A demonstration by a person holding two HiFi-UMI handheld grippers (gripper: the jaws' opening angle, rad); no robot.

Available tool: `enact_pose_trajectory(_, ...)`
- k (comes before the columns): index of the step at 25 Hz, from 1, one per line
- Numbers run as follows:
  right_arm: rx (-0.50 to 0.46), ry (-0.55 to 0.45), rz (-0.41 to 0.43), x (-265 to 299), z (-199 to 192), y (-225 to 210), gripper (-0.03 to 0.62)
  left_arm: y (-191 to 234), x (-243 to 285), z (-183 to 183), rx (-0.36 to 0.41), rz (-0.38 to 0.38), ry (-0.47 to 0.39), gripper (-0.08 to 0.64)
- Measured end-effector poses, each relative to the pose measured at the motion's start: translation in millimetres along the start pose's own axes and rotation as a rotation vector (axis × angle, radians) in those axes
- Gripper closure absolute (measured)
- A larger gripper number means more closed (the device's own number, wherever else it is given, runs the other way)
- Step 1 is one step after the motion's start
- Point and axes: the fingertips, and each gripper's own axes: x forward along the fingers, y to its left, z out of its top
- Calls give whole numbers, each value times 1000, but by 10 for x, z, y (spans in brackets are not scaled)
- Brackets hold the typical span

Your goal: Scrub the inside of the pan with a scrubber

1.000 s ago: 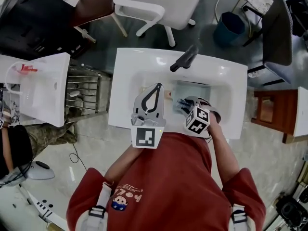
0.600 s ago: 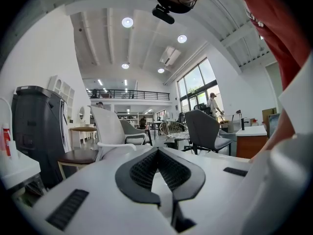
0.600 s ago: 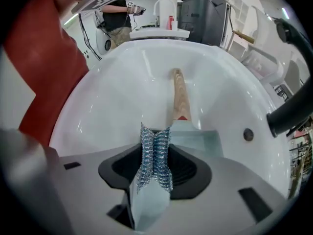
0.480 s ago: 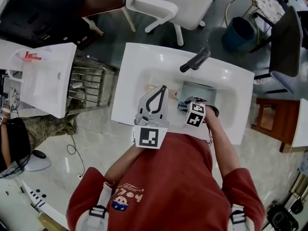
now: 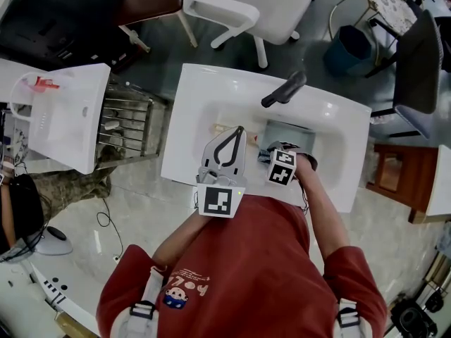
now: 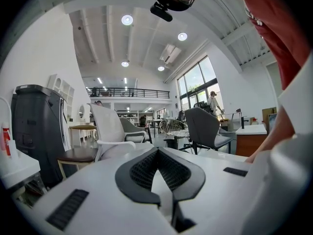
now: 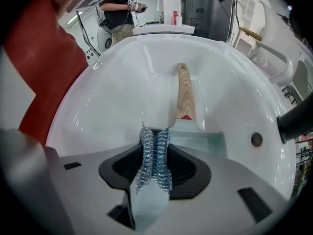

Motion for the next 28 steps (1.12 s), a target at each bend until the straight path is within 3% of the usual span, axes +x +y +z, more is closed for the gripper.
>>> enact_pose_trajectory(9, 19, -3, -153, -8, -38, -374, 422, -40, 8, -15, 8, 0, 7, 548)
enact_pose_trajectory(21, 28, 33, -462, 9, -1, -928, 422, -21, 2, -24, 14, 8, 8, 548)
enact_pose_trajectory(28, 11, 43, -505, 34, 27, -979, 423, 8, -2, -61, 15, 11, 17, 548)
